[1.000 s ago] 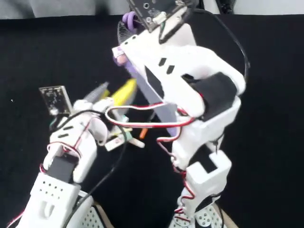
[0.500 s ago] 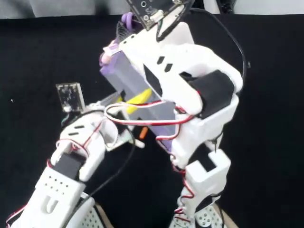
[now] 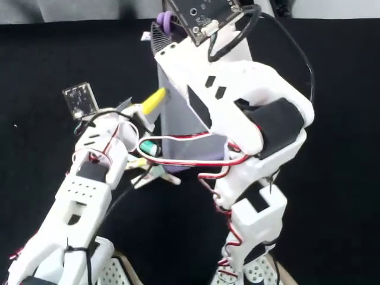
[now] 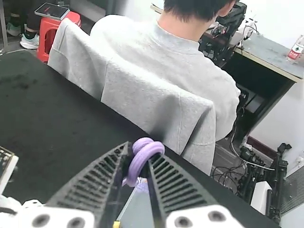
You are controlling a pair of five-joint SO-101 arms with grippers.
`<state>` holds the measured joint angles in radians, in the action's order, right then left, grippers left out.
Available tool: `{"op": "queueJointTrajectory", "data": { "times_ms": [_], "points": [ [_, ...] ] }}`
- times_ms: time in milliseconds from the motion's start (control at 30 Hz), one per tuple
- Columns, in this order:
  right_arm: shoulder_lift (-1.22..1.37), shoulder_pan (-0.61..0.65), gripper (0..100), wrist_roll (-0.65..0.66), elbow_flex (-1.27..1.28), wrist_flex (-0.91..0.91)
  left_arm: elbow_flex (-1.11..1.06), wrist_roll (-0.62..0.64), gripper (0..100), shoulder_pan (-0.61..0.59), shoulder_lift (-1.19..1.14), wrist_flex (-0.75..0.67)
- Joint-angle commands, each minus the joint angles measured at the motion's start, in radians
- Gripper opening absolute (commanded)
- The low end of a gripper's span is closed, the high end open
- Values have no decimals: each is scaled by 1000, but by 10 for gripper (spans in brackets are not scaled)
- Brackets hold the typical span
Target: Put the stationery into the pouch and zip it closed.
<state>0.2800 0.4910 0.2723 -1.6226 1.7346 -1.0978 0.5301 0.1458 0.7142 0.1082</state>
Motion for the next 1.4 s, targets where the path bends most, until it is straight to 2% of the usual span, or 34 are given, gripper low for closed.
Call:
{"op": "queueJointTrajectory", "data": {
  "times_ms": [0, 233, 367, 500, 767, 867, 1133, 1367],
  "points": [
    [-10, -8, 11, -8, -47, 18, 42, -3, 291, 16, 3, -6],
    [-12, -12, 11, -6, -47, 18, 22, -100, 284, 128, 146, 3],
    [-15, -12, 11, -6, -47, 20, 65, -104, 245, 157, 189, 66],
    [-15, -12, 11, -6, -47, 21, 74, -112, 263, 148, 169, 89],
    [-16, -9, 11, -6, -47, 25, 117, -133, 268, 94, -2, 61],
    [-16, -8, 11, -6, -47, 25, 170, -133, 267, 99, -101, 17],
    [-16, -8, 11, -6, -47, 25, 341, -133, 267, 120, -376, 9],
    [-16, -12, 11, -6, -47, 25, 371, -133, 241, 116, -417, 14]
  ]
}}
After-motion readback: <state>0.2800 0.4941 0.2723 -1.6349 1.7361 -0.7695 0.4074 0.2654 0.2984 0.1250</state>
